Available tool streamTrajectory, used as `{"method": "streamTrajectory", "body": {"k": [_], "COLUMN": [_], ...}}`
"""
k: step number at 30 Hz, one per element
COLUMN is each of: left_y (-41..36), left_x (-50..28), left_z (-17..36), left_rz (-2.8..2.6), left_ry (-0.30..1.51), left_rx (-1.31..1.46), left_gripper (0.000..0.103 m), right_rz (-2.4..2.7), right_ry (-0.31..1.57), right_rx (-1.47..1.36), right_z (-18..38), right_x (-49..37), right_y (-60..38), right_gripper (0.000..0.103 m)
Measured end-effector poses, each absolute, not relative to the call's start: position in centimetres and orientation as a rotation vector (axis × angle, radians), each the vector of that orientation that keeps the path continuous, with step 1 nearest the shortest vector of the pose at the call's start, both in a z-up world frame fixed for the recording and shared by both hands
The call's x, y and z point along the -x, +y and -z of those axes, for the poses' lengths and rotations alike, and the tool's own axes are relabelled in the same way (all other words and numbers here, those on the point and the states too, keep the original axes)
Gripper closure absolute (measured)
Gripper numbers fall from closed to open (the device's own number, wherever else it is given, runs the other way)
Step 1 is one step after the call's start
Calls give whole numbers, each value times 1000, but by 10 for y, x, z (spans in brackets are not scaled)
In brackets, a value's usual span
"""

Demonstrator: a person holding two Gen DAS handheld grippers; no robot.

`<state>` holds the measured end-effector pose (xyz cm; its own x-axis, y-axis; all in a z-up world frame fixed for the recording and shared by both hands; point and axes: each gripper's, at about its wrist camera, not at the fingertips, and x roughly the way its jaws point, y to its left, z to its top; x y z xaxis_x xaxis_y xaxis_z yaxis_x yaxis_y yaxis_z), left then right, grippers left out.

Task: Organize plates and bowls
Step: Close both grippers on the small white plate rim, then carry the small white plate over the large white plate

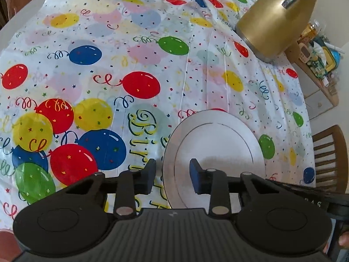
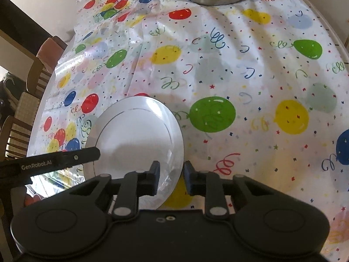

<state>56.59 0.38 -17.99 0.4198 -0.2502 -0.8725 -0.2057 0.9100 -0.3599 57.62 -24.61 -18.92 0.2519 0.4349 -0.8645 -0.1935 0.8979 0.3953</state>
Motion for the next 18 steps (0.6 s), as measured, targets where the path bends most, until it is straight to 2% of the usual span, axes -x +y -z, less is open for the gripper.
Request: {"method": "streamTrajectory", "body": {"k": [2, 9, 18], "left_y": [5, 6, 5], "left_x": [-566, -564, -560], "left_z": [181, 182, 174], "left_rz": [35, 44, 52], "left_ry": [1149, 1136, 1113], "left_rx": [469, 457, 460], "left_gripper": [81, 83, 83], "right_rz": [-433, -431, -438], "right_ry": [1248, 1241, 1205], "right_rx": [-238, -258, -240], "right_z": [190, 192, 185], "right_x": [-576, -575, -571], "right_y": [-249, -253, -254], "right_gripper": [88, 93, 93]}}
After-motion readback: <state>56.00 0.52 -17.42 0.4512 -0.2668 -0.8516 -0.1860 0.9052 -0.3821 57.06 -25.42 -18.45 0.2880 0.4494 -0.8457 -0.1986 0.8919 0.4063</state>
